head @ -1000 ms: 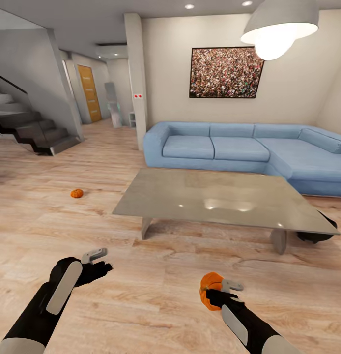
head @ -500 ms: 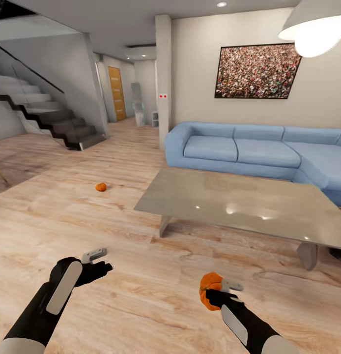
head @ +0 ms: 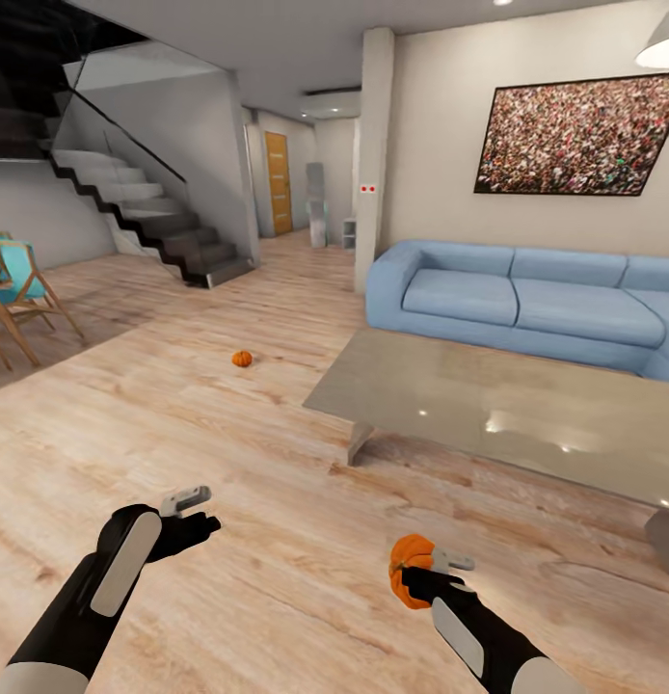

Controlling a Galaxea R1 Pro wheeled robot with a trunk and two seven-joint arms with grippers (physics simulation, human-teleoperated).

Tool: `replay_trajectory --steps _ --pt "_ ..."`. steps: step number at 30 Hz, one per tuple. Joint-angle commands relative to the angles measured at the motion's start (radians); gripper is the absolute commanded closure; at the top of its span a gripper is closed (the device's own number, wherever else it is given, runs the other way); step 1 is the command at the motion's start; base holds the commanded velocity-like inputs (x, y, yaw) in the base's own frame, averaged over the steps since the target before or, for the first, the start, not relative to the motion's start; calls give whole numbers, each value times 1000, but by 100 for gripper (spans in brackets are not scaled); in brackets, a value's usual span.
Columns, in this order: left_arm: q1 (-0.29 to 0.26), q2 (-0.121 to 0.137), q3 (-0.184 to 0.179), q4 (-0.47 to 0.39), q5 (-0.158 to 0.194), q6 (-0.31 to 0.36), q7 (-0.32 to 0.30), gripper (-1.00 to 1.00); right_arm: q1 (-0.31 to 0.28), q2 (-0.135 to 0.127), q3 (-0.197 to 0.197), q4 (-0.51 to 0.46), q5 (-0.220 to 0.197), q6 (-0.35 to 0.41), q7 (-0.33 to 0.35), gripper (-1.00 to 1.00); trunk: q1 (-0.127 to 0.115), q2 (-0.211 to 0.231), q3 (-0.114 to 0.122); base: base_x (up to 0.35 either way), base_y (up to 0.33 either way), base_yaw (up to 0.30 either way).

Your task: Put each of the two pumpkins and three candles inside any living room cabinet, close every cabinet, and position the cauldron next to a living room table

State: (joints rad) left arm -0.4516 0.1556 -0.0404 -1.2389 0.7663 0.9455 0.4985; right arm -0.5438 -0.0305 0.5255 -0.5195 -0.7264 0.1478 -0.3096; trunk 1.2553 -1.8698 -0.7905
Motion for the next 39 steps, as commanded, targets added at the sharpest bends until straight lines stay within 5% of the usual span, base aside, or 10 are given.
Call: replay_trajectory --steps 1,18,24,39 --pt "-1 1 -3 -1 10 1 11 -100 -1 -2 8 -4 -4 4 -9 100 0 -1 -1 0 0 292" --pt "-1 1 -3 -1 11 1 11 -100 -1 0 9 -4 -4 4 -9 100 0 -1 -1 0 0 292" --pt "-1 1 -3 -1 12 1 11 -100 -1 0 66 -3 -4 3 -15 100 0 -1 -1 0 0 292" --pt "-1 2 5 0 20 1 11 -100 -1 0 77 -4 -4 2 -14 100 0 -1 -1 0 0 292"
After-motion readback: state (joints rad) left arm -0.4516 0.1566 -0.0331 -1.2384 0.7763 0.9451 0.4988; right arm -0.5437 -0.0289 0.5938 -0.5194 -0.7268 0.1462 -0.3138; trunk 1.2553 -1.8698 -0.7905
